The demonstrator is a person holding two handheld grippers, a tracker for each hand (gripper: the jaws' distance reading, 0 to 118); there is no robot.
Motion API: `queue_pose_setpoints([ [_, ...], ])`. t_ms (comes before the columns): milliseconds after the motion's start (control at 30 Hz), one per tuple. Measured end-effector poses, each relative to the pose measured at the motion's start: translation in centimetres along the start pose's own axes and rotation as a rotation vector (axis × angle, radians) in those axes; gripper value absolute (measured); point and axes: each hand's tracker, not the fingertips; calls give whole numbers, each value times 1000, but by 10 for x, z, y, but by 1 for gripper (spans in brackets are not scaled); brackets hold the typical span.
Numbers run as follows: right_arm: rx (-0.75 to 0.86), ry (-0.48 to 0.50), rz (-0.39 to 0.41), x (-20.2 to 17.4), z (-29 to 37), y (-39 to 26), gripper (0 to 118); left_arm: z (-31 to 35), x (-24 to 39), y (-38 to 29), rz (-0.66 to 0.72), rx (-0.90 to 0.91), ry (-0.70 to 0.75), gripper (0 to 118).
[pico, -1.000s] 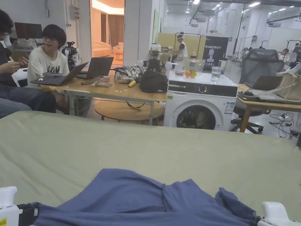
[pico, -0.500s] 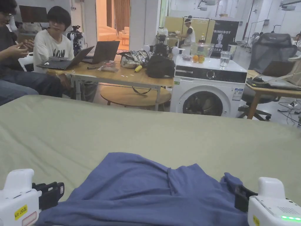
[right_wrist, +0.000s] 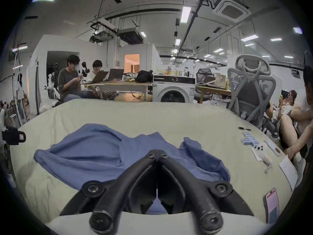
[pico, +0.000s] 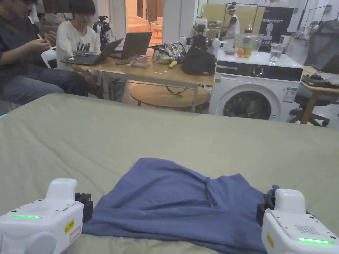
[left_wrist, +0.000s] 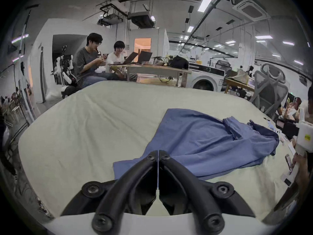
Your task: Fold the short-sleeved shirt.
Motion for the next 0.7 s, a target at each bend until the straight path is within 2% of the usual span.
queue_pose_setpoints([
  [100, -25, 7, 4, -6, -5, 0, 0, -5, -26, 11, 83, -78, -12, 0],
  [133, -34, 17, -3, -5, -9, -1, 0, -10, -36, 15, 105, -111, -11, 3],
  [167, -42, 20, -6, -7, -11, -1, 0, -15, -44, 18, 116, -150, -14, 17],
  [233, -57, 23, -2, -10, -14, -2, 0, -27, -63, 26, 138, -219, -3, 25],
  [267, -61, 26, 0, -11, -15, -3, 0, -34, -72, 29, 152, -248, -3, 25],
  [333, -70, 30, 7, -15, -16, -5, 0, -45, -80, 33, 189, -317, -25, 51],
  [367, -76, 31, 8, -16, -17, -5, 0, -51, -85, 33, 205, -347, -27, 59],
  [567, -105, 41, 11, -19, -22, -11, 0, -94, -81, 13, 218, -520, -13, 60],
  [633, -119, 39, 16, -19, -24, -13, 0, -111, -77, -2, 182, -593, 24, 58],
  [700, -131, 40, 16, -16, -26, -15, 0, -117, -80, -9, 177, -540, 39, 49],
])
